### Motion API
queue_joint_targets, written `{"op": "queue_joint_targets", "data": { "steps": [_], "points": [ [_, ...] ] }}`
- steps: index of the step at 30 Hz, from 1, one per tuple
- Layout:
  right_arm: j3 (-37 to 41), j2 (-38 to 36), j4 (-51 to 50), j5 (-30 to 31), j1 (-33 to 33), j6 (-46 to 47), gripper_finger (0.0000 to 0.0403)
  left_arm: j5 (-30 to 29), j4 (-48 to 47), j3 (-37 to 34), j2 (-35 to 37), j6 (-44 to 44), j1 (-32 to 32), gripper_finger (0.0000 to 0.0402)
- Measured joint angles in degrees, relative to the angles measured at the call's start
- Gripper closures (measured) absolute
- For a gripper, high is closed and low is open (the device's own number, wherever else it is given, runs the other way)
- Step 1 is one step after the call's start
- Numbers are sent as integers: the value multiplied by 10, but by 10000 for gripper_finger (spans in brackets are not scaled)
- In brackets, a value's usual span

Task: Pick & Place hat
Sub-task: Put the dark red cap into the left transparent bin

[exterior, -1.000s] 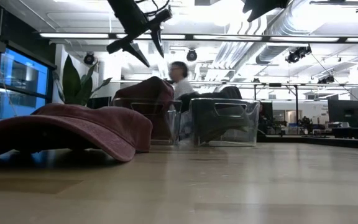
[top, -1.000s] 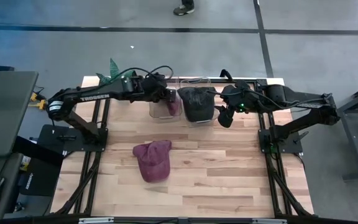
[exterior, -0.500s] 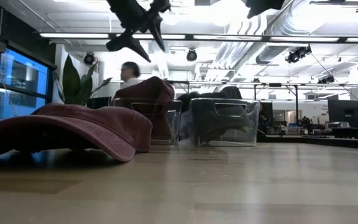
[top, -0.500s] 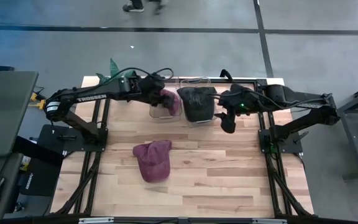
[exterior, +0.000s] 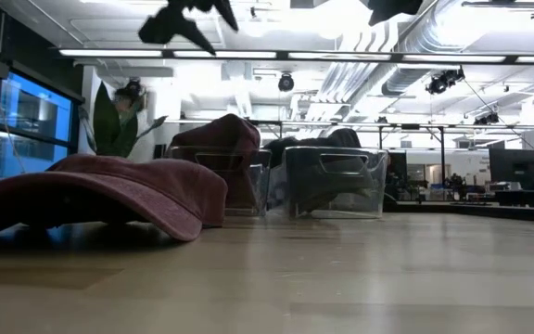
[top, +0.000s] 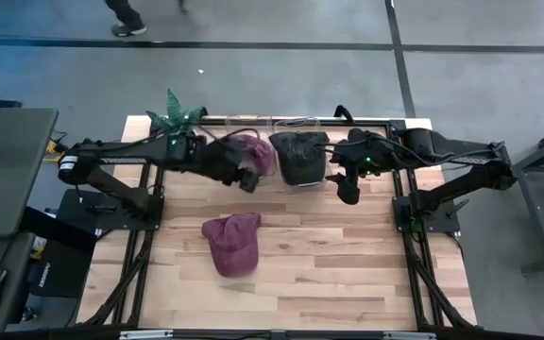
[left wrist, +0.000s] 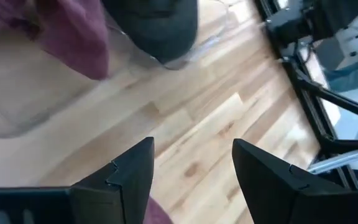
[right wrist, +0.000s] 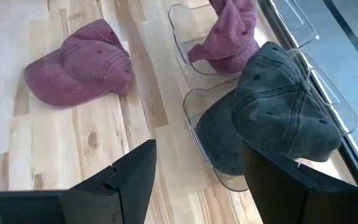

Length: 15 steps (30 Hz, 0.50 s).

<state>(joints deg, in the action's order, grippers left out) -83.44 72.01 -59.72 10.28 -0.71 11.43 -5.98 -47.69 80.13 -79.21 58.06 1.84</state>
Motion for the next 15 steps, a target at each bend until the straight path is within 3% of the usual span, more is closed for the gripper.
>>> {"op": "queue_joint_targets", "data": {
  "steps": [15],
  "points": [
    [0, 0, 8, -67, 0, -40, 176, -156, -47, -2, -3, 196, -203, 193]
  ]
}}
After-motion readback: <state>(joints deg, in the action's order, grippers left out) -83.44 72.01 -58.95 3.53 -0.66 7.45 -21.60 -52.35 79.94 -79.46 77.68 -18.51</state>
